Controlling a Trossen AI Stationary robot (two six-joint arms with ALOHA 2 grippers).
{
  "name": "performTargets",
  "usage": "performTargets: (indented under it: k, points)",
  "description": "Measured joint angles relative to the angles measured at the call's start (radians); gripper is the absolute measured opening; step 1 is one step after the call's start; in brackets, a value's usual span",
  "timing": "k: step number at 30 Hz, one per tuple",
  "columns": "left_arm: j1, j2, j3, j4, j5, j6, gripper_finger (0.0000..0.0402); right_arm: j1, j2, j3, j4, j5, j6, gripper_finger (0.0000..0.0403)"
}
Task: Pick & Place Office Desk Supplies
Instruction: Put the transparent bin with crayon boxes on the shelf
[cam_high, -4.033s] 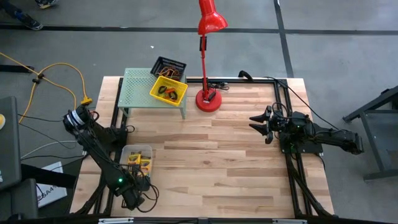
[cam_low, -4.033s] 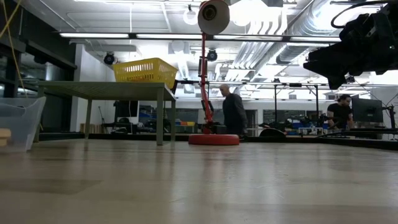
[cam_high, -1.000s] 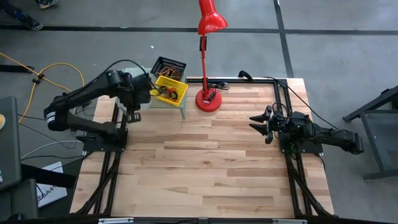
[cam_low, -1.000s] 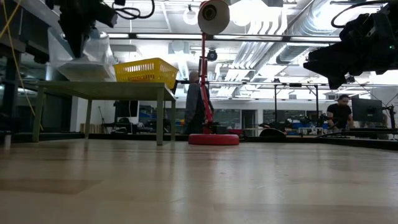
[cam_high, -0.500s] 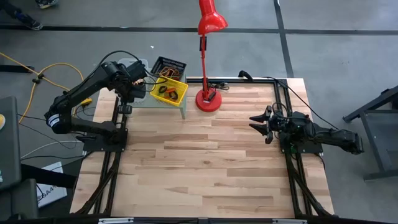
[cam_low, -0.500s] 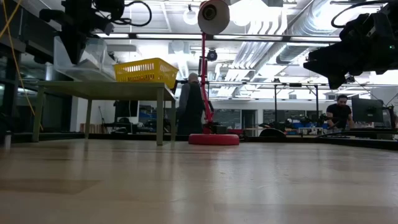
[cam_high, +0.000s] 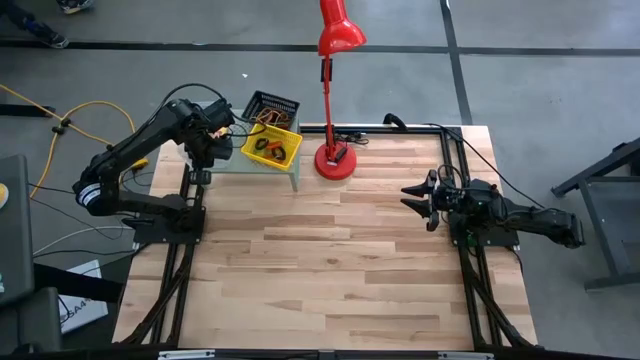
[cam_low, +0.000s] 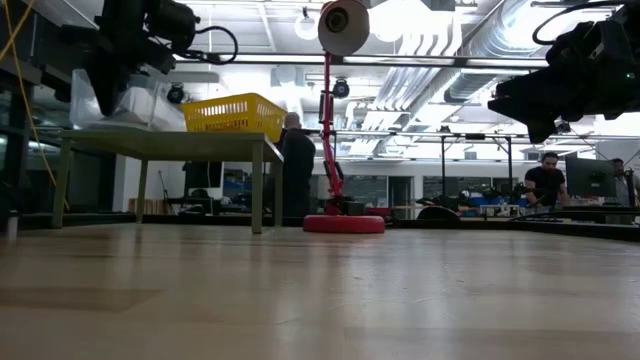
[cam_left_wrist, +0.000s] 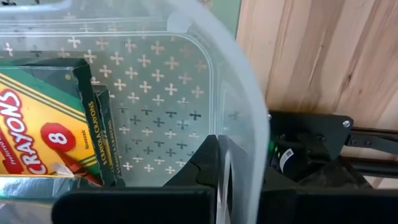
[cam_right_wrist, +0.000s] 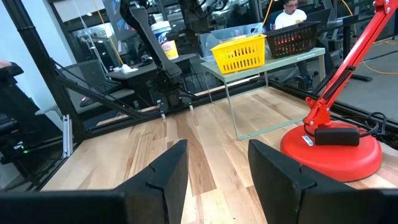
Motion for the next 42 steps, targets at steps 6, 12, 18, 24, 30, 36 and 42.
performTargets:
  k: [6, 12, 18, 24, 30, 36, 42]
  points:
    - [0.000, 0.000, 0.000, 0.000, 0.000, 0.004, 0.0000, 0.000, 0.000, 0.000, -0.001, 0.000, 0.000, 0.0155]
    - [0.000, 0.000, 0.000, 0.004, 0.001, 0.001, 0.0004, 0.000, 0.000, 0.000, -0.001, 0.000, 0.000, 0.0155]
    - [0.000, 0.000, 0.000, 0.007, 0.001, 0.004, 0.0040, 0.000, 0.000, 0.000, -0.001, 0.000, 0.000, 0.0155]
    - [0.000, 0.000, 0.000, 0.011, 0.000, 0.007, 0.0076, 0.000, 0.000, 0.000, -0.001, 0.000, 0.000, 0.0155]
    - [0.000, 0.000, 0.004, 0.011, -0.024, 0.031, 0.0083, 0.000, 0.000, 0.000, -0.002, 0.000, 0.000, 0.0155]
    - [0.000, -0.011, 0.019, 0.011, -0.025, 0.031, 0.0084, 0.000, 0.000, 0.000, -0.002, 0.000, 0.000, 0.0155]
    - [0.000, -0.043, 0.026, 0.011, -0.023, 0.031, 0.0084, 0.000, 0.000, 0.000, -0.002, 0.000, 0.000, 0.0155]
